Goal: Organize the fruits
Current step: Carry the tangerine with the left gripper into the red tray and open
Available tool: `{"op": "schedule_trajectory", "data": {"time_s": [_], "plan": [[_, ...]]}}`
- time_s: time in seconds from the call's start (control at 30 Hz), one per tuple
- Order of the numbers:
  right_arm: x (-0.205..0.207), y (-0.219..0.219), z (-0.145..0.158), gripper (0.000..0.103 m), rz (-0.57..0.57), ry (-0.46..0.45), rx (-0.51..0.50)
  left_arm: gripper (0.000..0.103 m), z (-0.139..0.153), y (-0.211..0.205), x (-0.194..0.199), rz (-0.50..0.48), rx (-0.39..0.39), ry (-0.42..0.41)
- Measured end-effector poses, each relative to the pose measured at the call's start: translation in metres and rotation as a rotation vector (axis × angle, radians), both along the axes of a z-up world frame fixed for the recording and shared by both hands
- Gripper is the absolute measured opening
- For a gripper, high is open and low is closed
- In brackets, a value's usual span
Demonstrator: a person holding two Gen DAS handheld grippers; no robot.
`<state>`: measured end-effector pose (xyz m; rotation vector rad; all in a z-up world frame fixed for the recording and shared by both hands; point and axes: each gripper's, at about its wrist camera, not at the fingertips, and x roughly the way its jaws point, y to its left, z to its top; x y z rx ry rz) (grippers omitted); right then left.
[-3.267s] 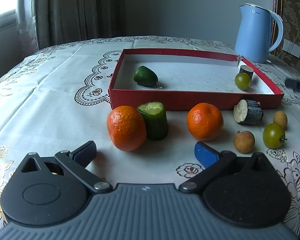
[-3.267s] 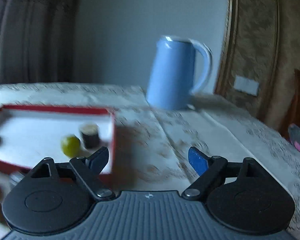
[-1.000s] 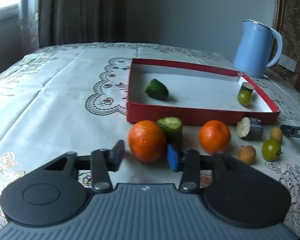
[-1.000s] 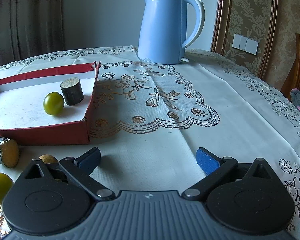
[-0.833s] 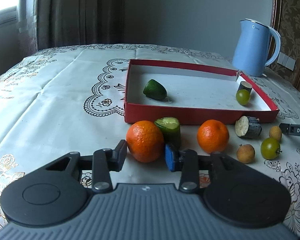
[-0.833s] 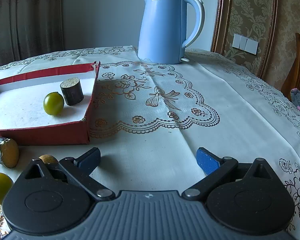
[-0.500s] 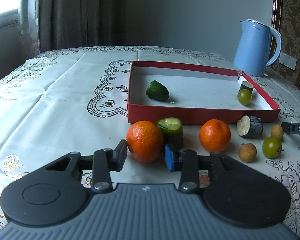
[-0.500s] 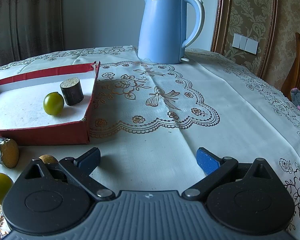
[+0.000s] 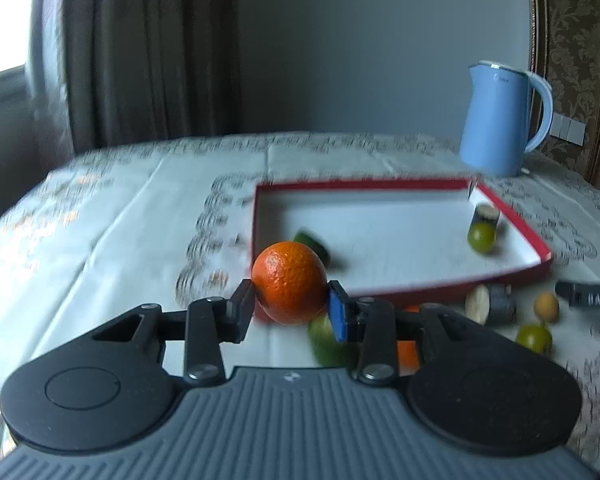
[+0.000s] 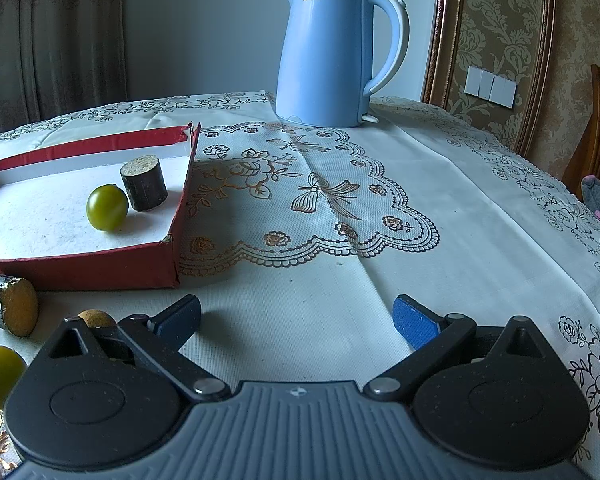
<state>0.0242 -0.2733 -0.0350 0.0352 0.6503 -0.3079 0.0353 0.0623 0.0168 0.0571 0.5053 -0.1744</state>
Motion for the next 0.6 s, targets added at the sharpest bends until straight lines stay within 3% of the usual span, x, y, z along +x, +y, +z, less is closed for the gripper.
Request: {"op": "schedule_trajectory", "data": {"time_s": [0.2, 0.6], "plan": [[0.000, 0.000, 0.000, 0.103, 0.000, 0.000, 0.000, 0.035, 0.011, -0.024, 0.045, -0.017, 0.019, -0.019], [-0.001, -0.002, -0.001, 0.103, -0.002, -0.001, 0.008, 0.035, -0.018, -0.052, 0.132, 0.017, 0.047, 0.123]]}}
